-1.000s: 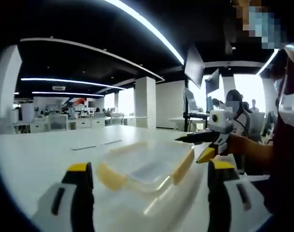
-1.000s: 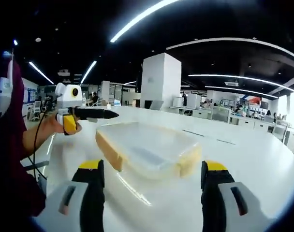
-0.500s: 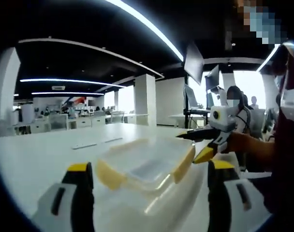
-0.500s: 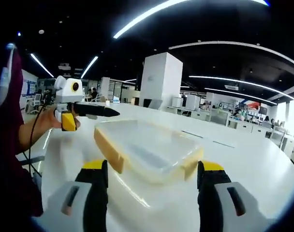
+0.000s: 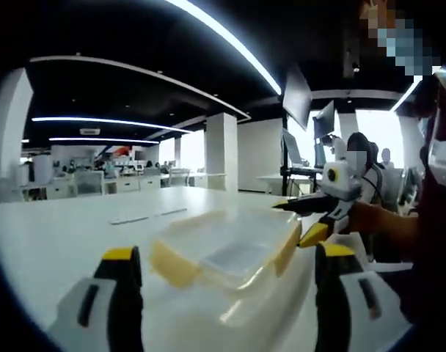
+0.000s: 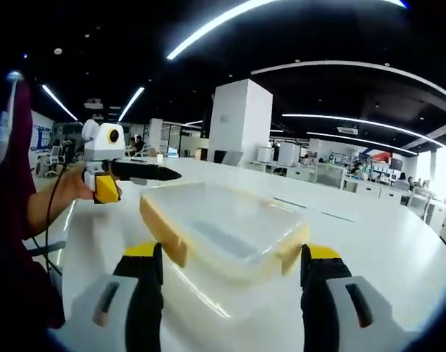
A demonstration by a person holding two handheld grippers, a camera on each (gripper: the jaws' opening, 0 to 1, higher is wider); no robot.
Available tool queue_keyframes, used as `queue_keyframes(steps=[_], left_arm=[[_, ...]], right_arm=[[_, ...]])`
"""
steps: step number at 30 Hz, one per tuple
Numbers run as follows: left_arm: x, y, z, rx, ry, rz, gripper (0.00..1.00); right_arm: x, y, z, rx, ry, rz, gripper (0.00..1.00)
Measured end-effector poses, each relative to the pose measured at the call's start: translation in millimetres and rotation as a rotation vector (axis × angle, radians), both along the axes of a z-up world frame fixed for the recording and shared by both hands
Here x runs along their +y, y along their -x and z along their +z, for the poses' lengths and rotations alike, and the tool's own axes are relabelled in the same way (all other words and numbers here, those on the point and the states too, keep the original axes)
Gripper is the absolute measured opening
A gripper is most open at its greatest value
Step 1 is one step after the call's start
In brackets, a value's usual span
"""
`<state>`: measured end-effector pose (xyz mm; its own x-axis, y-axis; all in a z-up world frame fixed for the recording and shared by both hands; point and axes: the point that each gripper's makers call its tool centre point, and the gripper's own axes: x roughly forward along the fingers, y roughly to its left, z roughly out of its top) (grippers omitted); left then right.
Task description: Snap each plastic latch of the storage box into its locked position after aligning the lid with the box until every specified latch is closed and the lid sits flush.
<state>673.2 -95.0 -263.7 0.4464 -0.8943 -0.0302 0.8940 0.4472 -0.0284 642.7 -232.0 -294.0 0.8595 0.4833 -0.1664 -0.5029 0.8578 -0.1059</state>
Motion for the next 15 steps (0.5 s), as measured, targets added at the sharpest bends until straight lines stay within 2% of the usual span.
queue_keyframes(steps=[7,13,15], left_arm=[[1.0,-1.6,-4.3,0.021,-0.006,0.012,1.00],[0.7,-2.9,1.7,0.001,-0.002,0.025,1.00],[0.2,0.1,8.2,-0.030,0.001,0.024,1.00]], right_arm=[[3.0,-0.6,0.7,-0.003,-0.007,-0.007,0.78],[3.9,-1.1,1.2,-0.007,-0.009,-0.006,0.79],[4.2,-0.9,1.3,-0.007,-0.009,-0.008,0.79]])
